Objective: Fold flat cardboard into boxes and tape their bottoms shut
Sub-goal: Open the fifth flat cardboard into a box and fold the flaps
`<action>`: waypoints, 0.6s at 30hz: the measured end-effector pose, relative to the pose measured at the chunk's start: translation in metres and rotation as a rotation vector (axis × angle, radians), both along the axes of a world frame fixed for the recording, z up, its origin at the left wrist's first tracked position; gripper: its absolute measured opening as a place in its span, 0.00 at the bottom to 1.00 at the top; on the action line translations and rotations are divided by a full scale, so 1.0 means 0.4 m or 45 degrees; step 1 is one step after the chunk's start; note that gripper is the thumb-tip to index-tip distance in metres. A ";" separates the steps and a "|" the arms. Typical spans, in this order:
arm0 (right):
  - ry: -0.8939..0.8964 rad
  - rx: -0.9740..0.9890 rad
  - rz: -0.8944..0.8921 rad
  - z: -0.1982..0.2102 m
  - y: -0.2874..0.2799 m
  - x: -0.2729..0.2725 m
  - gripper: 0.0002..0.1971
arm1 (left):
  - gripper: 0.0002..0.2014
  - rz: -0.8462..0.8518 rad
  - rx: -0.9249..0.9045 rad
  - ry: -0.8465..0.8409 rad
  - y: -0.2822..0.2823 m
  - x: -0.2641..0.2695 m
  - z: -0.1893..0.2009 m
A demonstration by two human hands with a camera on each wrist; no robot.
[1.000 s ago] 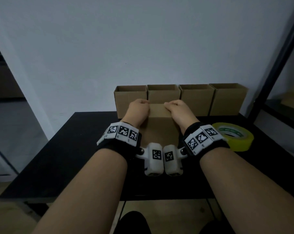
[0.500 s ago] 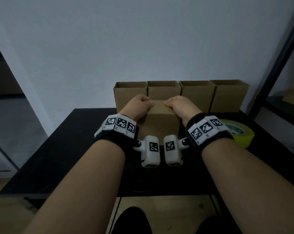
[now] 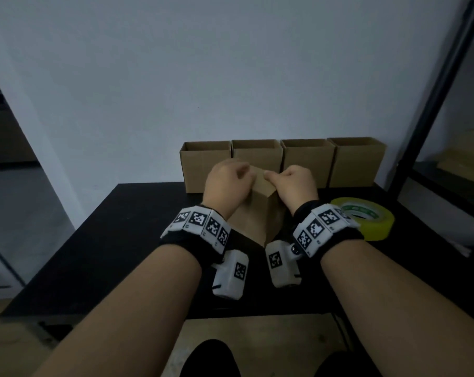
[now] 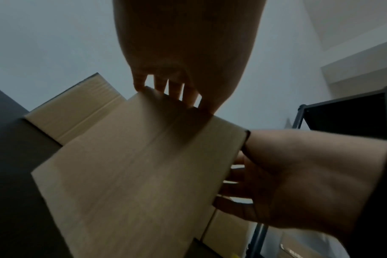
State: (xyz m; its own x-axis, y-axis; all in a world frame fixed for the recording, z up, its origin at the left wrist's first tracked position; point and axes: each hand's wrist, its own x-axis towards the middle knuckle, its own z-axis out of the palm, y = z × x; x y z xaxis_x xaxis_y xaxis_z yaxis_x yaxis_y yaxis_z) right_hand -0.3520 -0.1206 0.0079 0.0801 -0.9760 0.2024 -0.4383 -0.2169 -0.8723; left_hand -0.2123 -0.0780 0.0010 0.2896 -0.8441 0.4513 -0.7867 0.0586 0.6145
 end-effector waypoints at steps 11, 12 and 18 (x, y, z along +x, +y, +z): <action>0.136 -0.035 -0.068 -0.017 -0.014 0.032 0.14 | 0.19 -0.093 0.085 -0.097 -0.036 0.023 -0.017; 0.126 -0.029 -0.065 -0.017 -0.015 0.034 0.14 | 0.19 -0.102 0.072 -0.107 -0.027 0.022 -0.014; 0.008 0.056 0.034 -0.018 -0.016 0.018 0.15 | 0.19 -0.135 0.093 -0.205 -0.027 0.020 -0.009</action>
